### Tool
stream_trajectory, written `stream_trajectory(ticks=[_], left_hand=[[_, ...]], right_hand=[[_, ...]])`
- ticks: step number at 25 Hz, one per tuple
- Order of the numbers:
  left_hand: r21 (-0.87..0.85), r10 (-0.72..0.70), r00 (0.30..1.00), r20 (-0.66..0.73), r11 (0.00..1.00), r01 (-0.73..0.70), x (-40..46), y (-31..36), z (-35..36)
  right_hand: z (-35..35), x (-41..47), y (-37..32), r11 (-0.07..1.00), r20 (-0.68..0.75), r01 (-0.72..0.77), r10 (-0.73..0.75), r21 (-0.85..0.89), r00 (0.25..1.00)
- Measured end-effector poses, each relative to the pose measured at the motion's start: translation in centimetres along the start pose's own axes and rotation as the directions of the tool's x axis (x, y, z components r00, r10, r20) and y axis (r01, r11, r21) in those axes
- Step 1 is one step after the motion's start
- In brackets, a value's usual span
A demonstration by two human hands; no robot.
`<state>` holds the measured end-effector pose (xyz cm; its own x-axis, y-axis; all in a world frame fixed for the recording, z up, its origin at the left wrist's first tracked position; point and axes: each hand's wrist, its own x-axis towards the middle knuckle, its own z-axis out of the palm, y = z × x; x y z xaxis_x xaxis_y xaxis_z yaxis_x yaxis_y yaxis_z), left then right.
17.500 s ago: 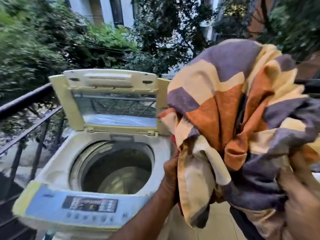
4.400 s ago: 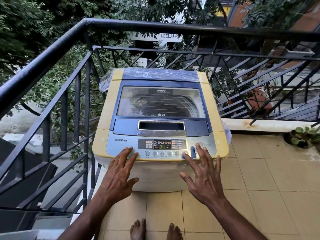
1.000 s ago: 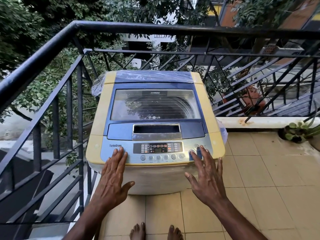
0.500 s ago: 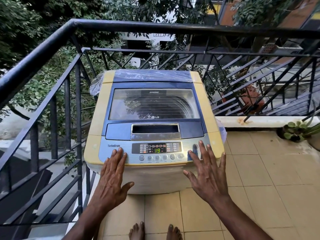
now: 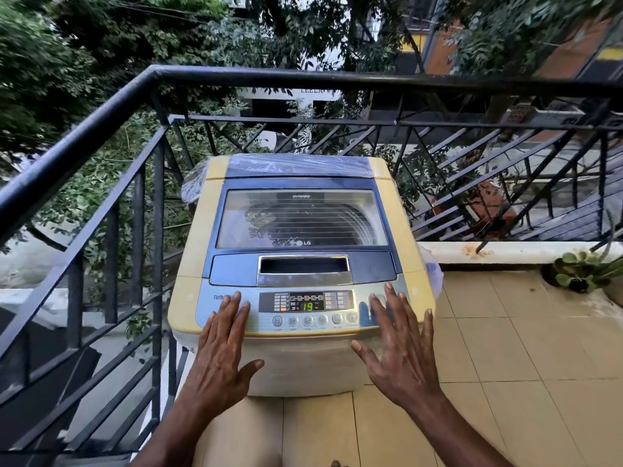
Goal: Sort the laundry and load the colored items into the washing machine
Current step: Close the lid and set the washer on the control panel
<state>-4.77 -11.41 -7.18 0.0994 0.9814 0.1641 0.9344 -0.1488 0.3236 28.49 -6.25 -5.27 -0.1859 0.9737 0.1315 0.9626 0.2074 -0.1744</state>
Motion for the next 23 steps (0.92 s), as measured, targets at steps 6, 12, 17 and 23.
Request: stream_trajectory(ticks=[6, 12, 17, 23], left_hand=[[-0.029, 0.010, 1.000, -0.014, 1.000, -0.011, 0.8, 0.2, -1.1], [-0.068, 0.044, 0.999, -0.029, 0.997, -0.046, 2.7, 1.0, -2.8], [-0.073, 0.036, 0.999, -0.018, 0.997, -0.037, 4.4, 1.6, -3.8], [-0.031, 0.077, 0.997, -0.028, 0.996, -0.078, 7.1, 2.7, -4.3]], right_hand=[[-1.0, 0.9, -1.1, 0.998, 0.037, 0.018, -0.021, 0.066, 0.999], [-1.9, 2.5, -2.3, 0.988, 0.016, 0.064, -0.067, 0.140, 0.998], [-2.3, 4.1, -3.3, 0.985, 0.063, 0.088, -0.098, 0.150, 0.993], [-3.2, 6.1, -5.2, 0.985, 0.066, 0.161, -0.166, 0.066, 0.984]])
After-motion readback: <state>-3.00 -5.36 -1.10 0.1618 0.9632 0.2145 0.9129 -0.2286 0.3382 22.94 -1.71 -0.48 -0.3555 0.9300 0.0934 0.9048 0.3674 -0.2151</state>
